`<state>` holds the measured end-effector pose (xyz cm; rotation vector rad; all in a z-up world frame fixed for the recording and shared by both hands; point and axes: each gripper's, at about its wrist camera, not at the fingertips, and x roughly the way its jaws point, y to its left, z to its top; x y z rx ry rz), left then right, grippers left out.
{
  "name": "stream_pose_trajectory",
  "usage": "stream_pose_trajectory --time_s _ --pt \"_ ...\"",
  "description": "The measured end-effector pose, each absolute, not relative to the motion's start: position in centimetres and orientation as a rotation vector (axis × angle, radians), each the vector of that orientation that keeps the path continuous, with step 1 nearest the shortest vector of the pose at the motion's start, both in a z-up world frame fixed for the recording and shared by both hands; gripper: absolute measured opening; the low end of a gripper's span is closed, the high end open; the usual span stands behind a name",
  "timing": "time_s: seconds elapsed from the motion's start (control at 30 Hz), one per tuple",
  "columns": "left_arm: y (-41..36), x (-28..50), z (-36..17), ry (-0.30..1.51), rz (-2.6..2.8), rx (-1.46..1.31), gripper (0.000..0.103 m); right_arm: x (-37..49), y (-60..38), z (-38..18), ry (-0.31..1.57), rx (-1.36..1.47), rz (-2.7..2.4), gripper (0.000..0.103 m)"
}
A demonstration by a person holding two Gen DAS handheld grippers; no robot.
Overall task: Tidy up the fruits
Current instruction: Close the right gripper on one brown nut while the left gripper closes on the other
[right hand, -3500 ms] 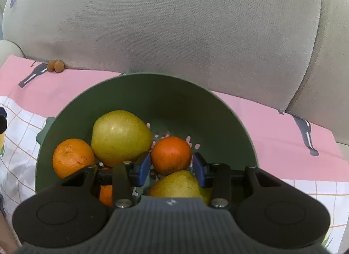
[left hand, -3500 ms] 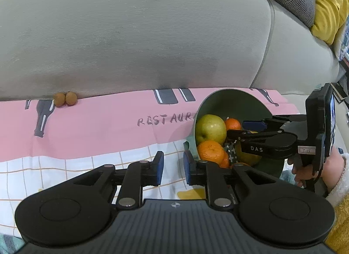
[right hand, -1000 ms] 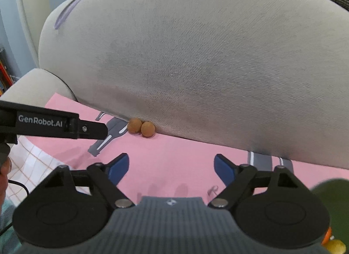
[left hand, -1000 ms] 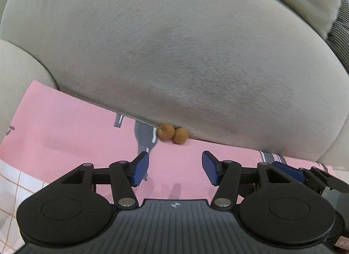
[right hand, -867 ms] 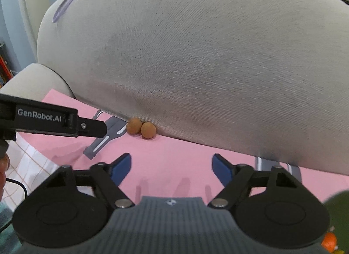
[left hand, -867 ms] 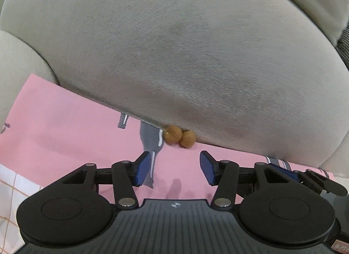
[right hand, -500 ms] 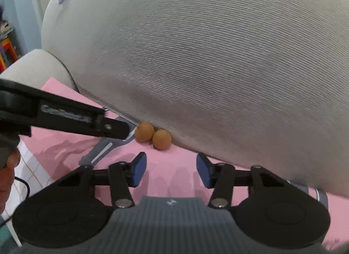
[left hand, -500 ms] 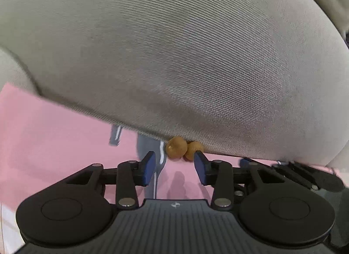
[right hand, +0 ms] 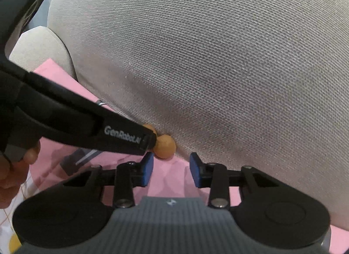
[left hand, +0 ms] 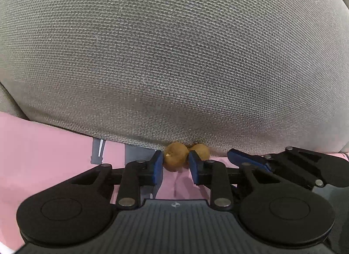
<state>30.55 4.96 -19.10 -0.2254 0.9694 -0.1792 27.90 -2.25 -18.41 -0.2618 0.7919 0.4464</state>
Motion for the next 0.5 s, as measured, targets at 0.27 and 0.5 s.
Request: stream_pose_trajectory --time_s 0.27,0.5 --pt "6.8 30.2 -19.5 0.968 -0.178 -0.283 0.033 29.0 -1.0 -19.8 0.807 -0.287 0.455 0.028" --pt "8.0 29.5 -19.5 0.968 -0.161 -0.322 0.034 29.3 0.0 -20.6 0.812 -0.282 0.475 0.018"
